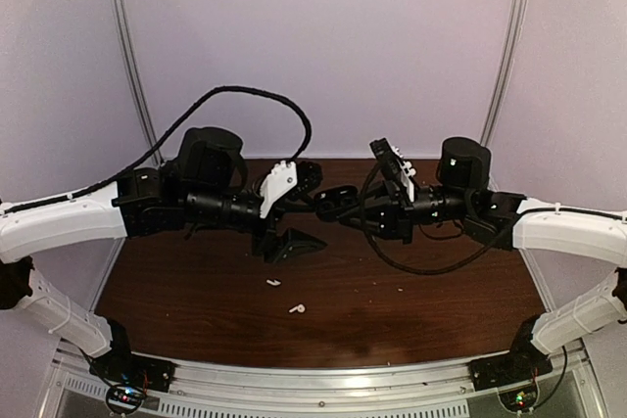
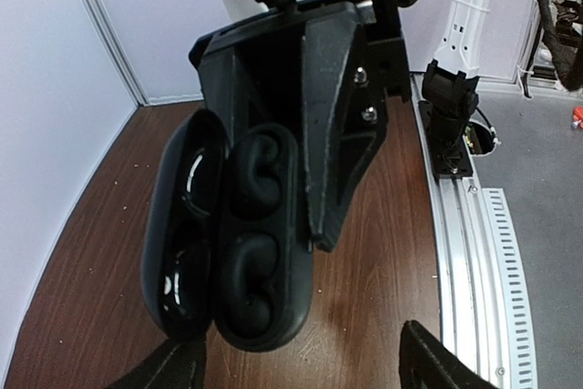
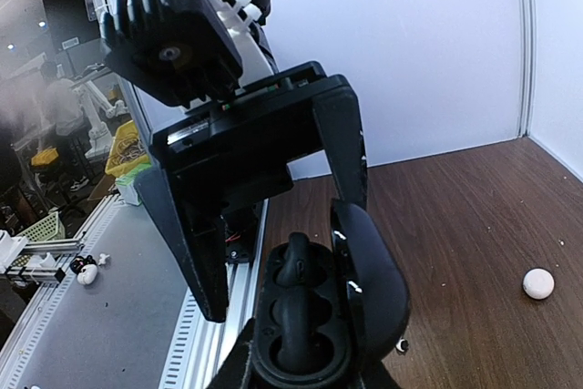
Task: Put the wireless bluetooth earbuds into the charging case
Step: Close the charging case with the earbuds inside.
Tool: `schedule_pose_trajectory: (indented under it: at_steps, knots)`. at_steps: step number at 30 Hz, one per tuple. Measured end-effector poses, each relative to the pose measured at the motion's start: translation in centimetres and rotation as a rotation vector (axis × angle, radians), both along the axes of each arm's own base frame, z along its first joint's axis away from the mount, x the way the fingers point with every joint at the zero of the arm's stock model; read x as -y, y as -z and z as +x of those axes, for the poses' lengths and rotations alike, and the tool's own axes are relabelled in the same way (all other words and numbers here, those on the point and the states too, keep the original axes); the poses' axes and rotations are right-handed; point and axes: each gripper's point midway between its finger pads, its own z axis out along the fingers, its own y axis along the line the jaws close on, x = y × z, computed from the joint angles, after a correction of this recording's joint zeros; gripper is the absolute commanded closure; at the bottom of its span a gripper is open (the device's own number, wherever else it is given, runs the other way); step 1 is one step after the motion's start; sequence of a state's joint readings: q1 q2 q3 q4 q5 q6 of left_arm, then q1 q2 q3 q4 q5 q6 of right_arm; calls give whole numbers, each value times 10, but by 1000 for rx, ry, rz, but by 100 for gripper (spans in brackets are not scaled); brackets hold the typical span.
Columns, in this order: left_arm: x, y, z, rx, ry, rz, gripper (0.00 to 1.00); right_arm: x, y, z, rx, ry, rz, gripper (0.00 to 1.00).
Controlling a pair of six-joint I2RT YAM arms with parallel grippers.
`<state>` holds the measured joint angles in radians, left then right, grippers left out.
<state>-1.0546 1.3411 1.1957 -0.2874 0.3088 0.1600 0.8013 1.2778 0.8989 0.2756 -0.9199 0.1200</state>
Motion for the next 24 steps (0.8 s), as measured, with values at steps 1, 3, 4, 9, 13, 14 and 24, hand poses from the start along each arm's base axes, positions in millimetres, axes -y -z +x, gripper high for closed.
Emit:
schedule_pose_trajectory:
  at_steps: [1, 3, 4, 9, 13, 14, 24]
  knots:
    - [0, -1, 0, 5, 2, -4, 27, 0, 1, 0, -2, 0, -1, 100]
    - [-1, -4, -1, 15, 6, -9, 27, -1, 2, 1, -7, 0, -4, 100]
    - [-1, -5, -1, 20, 7, -11, 27, -1, 3, 1, -10, 0, -7, 100]
    - [-2, -11, -3, 37, 20, -26, 28, -2, 7, 2, -23, -1, -17, 100]
    - [-2, -18, -6, 55, 35, -45, 30, -3, 10, 3, -32, -1, -26, 100]
    - [-3, -20, -6, 59, 39, -50, 30, -3, 9, 3, -33, -1, -26, 100]
    - [-2, -22, -7, 69, 47, -55, 29, -4, 7, 3, -51, 3, -22, 100]
